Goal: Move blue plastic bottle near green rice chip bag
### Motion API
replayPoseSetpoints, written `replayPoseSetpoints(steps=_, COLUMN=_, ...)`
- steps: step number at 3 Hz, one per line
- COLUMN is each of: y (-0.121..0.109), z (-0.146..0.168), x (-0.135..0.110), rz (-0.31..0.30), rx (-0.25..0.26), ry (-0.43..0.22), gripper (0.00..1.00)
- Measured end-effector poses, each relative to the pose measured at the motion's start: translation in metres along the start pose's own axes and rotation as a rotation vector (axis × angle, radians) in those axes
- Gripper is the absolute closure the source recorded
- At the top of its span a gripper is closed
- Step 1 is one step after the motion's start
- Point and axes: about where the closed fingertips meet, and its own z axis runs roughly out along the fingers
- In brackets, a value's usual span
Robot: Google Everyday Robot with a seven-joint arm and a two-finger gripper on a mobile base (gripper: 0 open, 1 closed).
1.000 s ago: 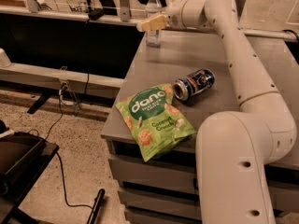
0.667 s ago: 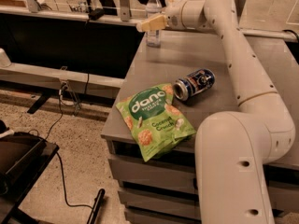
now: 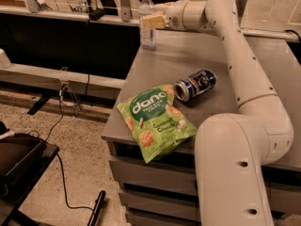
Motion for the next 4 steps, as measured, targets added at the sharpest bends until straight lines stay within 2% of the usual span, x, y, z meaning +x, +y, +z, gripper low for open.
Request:
replayPoseSetpoints(steps=2, y=-0.005, z=-0.002, x=0.002, rz=0.010, rx=0.015, ry=0.005, gripper=0.88)
replayPoseSetpoints(steps=3, y=-0.009, z=-0.009, x=0.002, rz=0.023, rx=0.015, ry=0.000, gripper=1.00)
replayPoseSetpoints(steps=4, y=-0.012, z=-0.031, x=0.002, rz=0.059, rx=0.003, ry=-0.009, gripper=1.00)
